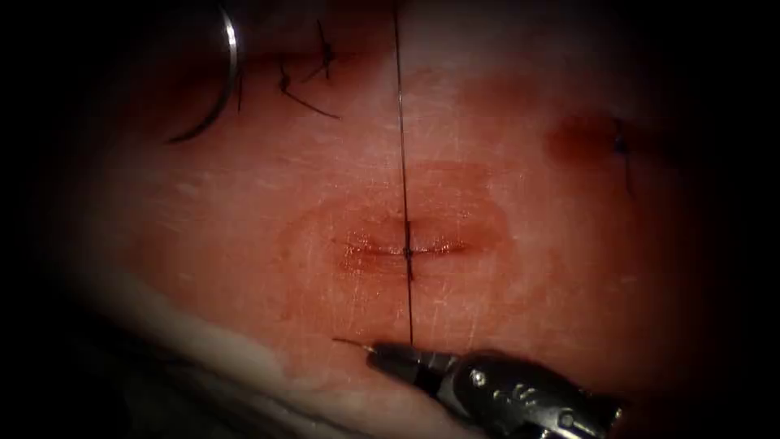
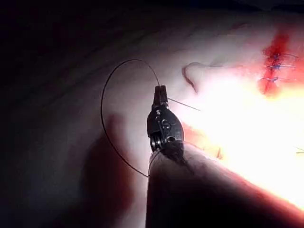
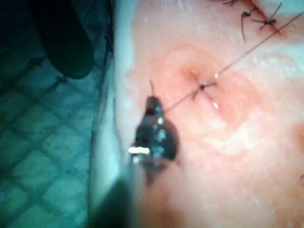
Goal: Wound Closure
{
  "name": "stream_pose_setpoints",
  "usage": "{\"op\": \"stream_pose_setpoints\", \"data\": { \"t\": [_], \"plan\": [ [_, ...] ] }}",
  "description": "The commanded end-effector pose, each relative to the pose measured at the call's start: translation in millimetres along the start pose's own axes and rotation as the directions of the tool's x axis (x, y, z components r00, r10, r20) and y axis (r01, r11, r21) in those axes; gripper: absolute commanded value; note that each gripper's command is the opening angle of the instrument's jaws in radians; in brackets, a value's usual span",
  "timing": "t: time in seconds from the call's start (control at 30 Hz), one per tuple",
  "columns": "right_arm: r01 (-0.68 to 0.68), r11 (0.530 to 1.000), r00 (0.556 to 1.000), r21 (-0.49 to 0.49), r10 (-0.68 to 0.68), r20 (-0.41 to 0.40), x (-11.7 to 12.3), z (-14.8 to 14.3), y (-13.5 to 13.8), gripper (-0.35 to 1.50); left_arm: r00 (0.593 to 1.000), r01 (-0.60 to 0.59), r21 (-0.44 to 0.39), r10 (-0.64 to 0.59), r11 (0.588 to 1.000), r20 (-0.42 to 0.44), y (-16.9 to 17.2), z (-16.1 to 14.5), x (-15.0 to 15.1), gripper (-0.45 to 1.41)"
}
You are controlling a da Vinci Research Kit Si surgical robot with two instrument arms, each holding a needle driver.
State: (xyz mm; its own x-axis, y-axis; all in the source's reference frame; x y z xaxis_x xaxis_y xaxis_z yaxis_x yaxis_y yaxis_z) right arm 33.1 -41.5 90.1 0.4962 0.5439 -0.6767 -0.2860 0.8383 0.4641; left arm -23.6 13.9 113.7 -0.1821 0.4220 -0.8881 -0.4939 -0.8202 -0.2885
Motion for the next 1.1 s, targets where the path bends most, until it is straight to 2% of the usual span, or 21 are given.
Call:
{"op": "stream_pose_setpoints", "data": {
  "t": [0.03,0.23,0.33,0.4,0.47,0.5,0.53,0.57,0.63,0.7,0.77,0.87,0.97,1.1],
  "plan": [
    [0.001,1.0,1.0,0.004,-0.001,0.002,-0.6,0.9,-0.4,-0.35,1.0,0.001,0.0,-0.001,1.0,0.0,-0.1,0.8,-0.5,-0.45],
    [-0.003,1.0,1.0,0.011,0.003,0.006,-0.8,0.7,-0.4,-0.35,1.0,-0.003,0.004,0.003,1.0,0.001,-0.2,0.9,-0.3,-0.45],
    [-0.031,0.999,0.998,0.019,0.032,-0.052,-0.1,0.4,0.1,-0.35,1.0,-0.002,0.005,0.002,1.0,-0.002,-0.1,0.7,-0.3,-0.45],
    [-0.04,0.999,0.997,0.033,0.043,-0.07,1.4,-0.5,0.8,-0.35,1.0,0.001,-0.007,-0.001,1.0,-0.01,0.5,0.4,-0.2,-0.45],
    [-0.049,0.998,0.995,0.042,0.052,-0.085,2.3,-1.5,1.0,0.39,1.0,0.006,-0.03,-0.006,1.0,-0.016,1.2,0.1,0.0,-0.45],
    [-0.053,0.997,0.993,0.052,0.058,-0.106,2.9,-2.3,1.2,0.81,1.0,0.009,-0.036,-0.01,0.999,-0.017,1.6,-0.1,0.2,-0.45],
    [-0.06,0.996,0.988,0.067,0.068,-0.135,3.8,-3.6,1.4,1.14,1.0,0.008,-0.056,-0.009,0.998,-0.022,2.6,-0.6,1.1,-0.45],
    [-0.063,0.995,0.985,0.078,0.075,-0.152,4.3,-4.6,1.6,1.21,1.0,0.009,-0.061,-0.01,0.998,-0.023,3.1,-0.8,1.5,-0.45],
    [-0.07,0.993,0.983,0.093,0.085,-0.161,5.1,-6.3,1.8,1.23,1.0,0.008,-0.079,-0.01,0.997,-0.027,4.1,-1.4,2.9,-0.45],
    [-0.079,0.99,0.982,0.117,0.097,-0.161,6.5,-9.3,2.8,1.23,0.998,0.009,-0.097,-0.015,0.995,-0.058,6.1,-2.9,5.8,-0.45],
    [-0.078,0.989,0.982,0.123,0.098,-0.161,7.1,-10.1,3.5,1.23,0.997,0.018,-0.114,-0.027,0.993,-0.076,7.8,-4.3,7.6,-0.45],
    [-0.095,0.991,0.98,0.094,0.109,-0.164,7.7,-9.2,4.9,1.21,0.996,0.018,-0.129,-0.029,0.992,-0.08,9.4,-6.1,9.7,-0.45],
    [-0.127,0.991,0.976,0.042,0.132,-0.175,8.8,-7.1,7.0,1.26,0.996,0.006,-0.142,-0.018,0.99,-0.087,10.4,-7.9,11.9,-0.45],
    [-0.145,0.989,0.973,0.002,0.143,-0.183,9.7,-4.9,9.1,1.31,0.995,-0.011,-0.155,-0.004,0.988,-0.095,11.8,-8.5,12.8,-0.45]
  ]
}}
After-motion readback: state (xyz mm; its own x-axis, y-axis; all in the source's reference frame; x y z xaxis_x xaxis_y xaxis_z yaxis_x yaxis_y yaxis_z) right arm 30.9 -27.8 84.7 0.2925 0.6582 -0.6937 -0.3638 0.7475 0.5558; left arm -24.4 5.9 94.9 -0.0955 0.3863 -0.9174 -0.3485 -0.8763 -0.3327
